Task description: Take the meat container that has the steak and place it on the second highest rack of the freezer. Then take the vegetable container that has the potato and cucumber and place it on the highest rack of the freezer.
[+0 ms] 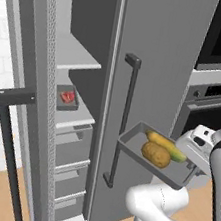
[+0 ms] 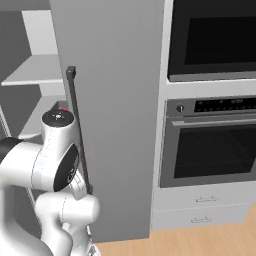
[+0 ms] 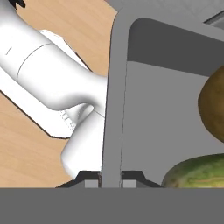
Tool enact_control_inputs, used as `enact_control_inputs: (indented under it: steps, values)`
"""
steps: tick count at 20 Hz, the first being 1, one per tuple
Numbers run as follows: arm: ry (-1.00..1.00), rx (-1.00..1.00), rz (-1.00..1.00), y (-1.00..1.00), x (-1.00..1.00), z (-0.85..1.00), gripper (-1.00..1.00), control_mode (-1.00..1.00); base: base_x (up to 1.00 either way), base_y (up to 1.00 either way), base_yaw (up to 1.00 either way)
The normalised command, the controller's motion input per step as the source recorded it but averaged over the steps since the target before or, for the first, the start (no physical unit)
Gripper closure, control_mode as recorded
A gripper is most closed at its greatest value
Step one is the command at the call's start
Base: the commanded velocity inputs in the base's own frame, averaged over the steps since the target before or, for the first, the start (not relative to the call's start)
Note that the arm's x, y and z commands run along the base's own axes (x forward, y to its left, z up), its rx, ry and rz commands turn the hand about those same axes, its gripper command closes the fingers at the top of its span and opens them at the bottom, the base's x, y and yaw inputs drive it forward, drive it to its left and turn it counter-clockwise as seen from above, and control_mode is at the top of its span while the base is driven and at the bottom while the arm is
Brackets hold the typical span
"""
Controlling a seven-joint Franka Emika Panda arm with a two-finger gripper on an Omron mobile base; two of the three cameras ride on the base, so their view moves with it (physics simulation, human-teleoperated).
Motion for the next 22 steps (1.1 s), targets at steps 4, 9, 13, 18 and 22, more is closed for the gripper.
enact_control_inputs:
  steps: [4, 9, 13, 18, 22]
  values:
    - [0.00, 0.00, 0.00, 0.00, 0.00, 0.00, 1.00, 1.00, 0.00, 0.38, 0.02]
    - [0.00, 0.00, 0.00, 0.00, 0.00, 0.00, 1.00, 1.00, -0.05, 0.26, 0.00]
    - [0.00, 0.00, 0.00, 0.00, 0.00, 0.00, 1.00, 1.00, 0.00, 0.46, 0.03]
    - [0.00, 0.00, 0.00, 0.00, 0.00, 0.00, 1.00, 1.00, 0.00, 0.66, 0.23]
    - [0.00, 0.00, 0.00, 0.00, 0.00, 0.00, 1.00, 1.00, 0.08, 0.59, 0.27]
